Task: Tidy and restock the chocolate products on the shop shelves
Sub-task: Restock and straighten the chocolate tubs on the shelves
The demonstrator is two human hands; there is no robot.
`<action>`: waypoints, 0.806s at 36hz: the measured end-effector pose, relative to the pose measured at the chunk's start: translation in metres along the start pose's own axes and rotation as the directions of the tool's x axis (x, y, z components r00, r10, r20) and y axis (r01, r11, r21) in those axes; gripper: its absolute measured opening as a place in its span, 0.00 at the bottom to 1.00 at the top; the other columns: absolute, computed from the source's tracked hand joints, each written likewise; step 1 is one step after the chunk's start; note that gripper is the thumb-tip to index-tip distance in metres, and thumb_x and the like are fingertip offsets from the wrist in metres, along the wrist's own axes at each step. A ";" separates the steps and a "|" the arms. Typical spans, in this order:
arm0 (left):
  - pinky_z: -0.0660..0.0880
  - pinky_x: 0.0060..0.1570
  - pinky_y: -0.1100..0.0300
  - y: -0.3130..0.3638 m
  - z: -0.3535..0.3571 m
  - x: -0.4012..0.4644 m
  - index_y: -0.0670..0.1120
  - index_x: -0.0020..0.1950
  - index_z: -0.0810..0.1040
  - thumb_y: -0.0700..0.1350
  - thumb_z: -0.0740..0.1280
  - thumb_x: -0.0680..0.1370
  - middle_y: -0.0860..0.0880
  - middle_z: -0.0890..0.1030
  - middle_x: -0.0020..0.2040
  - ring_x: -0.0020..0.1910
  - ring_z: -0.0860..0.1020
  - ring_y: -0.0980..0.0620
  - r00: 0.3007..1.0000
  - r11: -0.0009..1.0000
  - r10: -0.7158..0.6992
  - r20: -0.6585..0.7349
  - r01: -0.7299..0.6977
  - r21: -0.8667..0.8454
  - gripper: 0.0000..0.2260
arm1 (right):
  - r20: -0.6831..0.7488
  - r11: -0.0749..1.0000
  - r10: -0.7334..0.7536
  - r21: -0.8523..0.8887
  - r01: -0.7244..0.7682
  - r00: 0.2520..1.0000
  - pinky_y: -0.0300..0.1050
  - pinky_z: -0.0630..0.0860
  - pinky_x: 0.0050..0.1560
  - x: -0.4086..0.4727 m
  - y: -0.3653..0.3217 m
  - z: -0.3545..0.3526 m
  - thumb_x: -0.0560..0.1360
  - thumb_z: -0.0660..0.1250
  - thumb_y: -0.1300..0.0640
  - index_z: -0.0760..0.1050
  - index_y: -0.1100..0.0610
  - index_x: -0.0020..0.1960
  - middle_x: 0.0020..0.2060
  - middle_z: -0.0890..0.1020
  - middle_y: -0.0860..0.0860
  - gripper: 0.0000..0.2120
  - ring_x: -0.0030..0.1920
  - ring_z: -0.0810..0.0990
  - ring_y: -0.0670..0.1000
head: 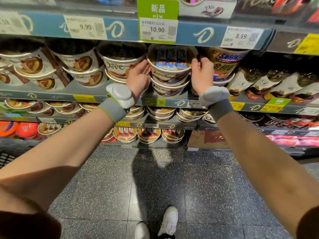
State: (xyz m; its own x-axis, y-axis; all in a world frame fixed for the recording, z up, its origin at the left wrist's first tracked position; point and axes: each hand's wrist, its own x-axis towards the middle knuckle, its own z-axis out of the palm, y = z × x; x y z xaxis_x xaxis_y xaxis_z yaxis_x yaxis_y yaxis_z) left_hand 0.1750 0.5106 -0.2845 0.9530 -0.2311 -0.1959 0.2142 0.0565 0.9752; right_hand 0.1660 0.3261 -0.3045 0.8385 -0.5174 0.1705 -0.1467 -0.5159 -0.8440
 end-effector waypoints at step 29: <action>0.76 0.35 0.66 -0.051 -0.002 -0.031 0.45 0.38 0.76 0.30 0.62 0.76 0.52 0.79 0.32 0.31 0.76 0.59 0.982 0.966 -0.069 -0.178 0.110 0.235 0.13 | 0.013 0.994 0.067 0.091 -0.068 0.998 0.39 0.70 0.37 -0.083 0.075 -0.060 0.77 0.59 0.64 0.72 0.56 0.40 0.29 0.73 0.51 0.09 0.32 0.73 0.48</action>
State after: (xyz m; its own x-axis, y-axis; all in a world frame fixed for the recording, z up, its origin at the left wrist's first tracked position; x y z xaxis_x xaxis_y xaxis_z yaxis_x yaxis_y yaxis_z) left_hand 0.1353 0.5165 -0.3281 0.9588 -0.0576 -0.2780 0.2619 -0.1987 0.9444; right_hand 0.0540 0.2892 -0.3514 0.8337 -0.5418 0.1068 -0.1550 -0.4152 -0.8964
